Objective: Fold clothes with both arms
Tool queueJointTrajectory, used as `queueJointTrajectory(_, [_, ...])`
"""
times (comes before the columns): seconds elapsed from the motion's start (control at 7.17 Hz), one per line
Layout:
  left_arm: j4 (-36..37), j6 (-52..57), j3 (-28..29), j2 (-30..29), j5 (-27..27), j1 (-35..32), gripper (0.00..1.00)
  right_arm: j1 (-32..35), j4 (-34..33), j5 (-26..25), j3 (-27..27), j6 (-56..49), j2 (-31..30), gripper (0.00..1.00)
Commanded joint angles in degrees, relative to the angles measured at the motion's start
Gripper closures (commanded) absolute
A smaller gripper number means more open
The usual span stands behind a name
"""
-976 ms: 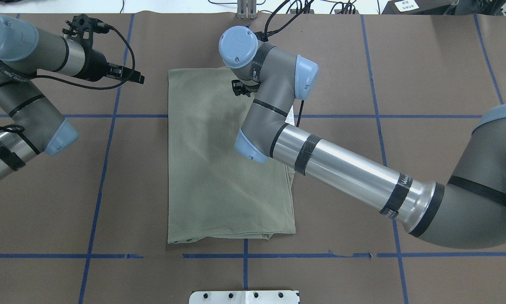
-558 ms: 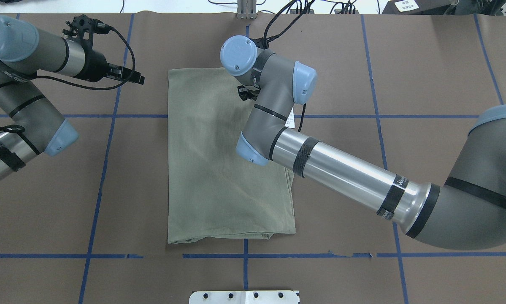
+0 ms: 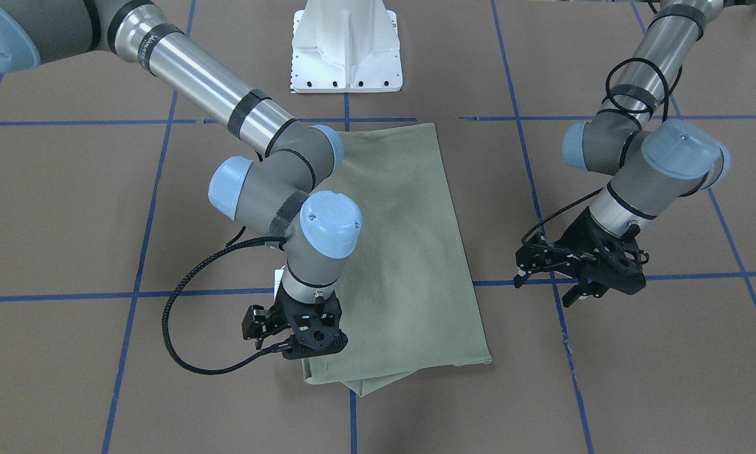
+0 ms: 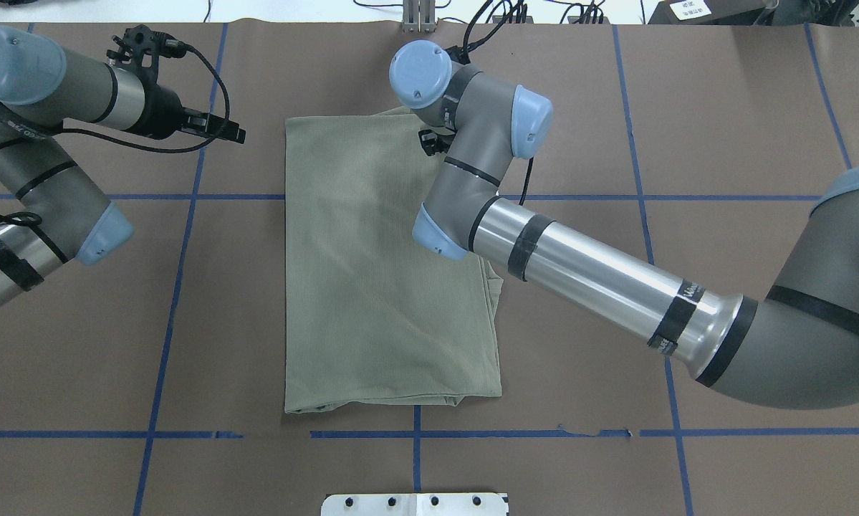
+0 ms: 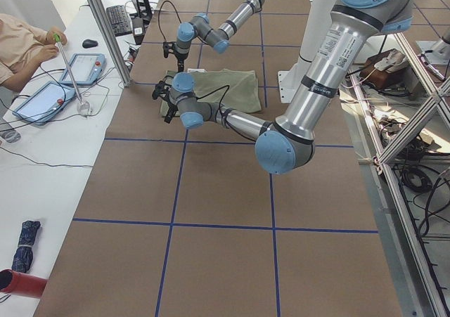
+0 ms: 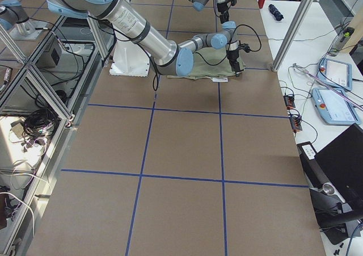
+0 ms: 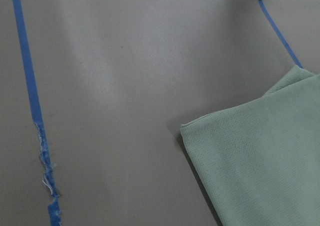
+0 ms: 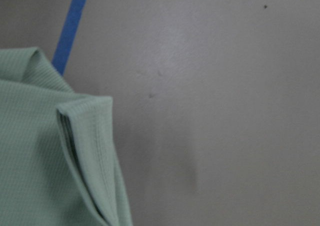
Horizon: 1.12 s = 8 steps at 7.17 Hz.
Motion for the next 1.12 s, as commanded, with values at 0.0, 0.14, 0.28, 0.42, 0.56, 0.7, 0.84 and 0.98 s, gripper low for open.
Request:
queueJointTrajectory(0.0, [0.1,-0.1,-1.1,0.1,-0.1,0.0,0.0,3.2,0.1,1.1,0.2,-0.4,-1.2,0.0])
queueJointTrajectory(0.14, [0.4,-0.3,-2.4,0.1,-0.2,-0.1,0.0,4.7,0.2,5.9,3.9,0.2,-1.7,0.0])
queueJointTrajectory(0.28, [2.9,-2.3,-5.2,0.1,-0.2,-0.1,0.0,4.8,0.3,9.9,12.4,2.7,-5.7,0.0])
queueJointTrajectory(0.42, [9.3,-7.9,-11.2,0.1,0.1,0.3,0.0,4.5,0.6,12.1,19.6,8.4,-9.6,0.0])
queueJointTrajectory(0.56, [15.2,-11.8,-19.5,2.6,0.2,2.5,0.0,3.4,0.8,12.5,26.7,12.2,-13.5,0.0])
queueJointTrajectory(0.7, [16.9,-17.2,-26.6,6.3,2.9,4.3,0.0,0.4,3.2,12.1,35.2,19.6,-19.6,0.0])
queueJointTrajectory(0.84, [16.9,-23.3,-32.8,10.3,6.0,8.6,0.0,-2.1,8.4,11.1,42.5,25.9,-26.0,0.0])
queueJointTrajectory(0.98, [16.8,-31.0,-36.3,12.3,8.9,12.3,0.0,-6.6,9.3,4.7,49.7,32.6,-31.1,0.0])
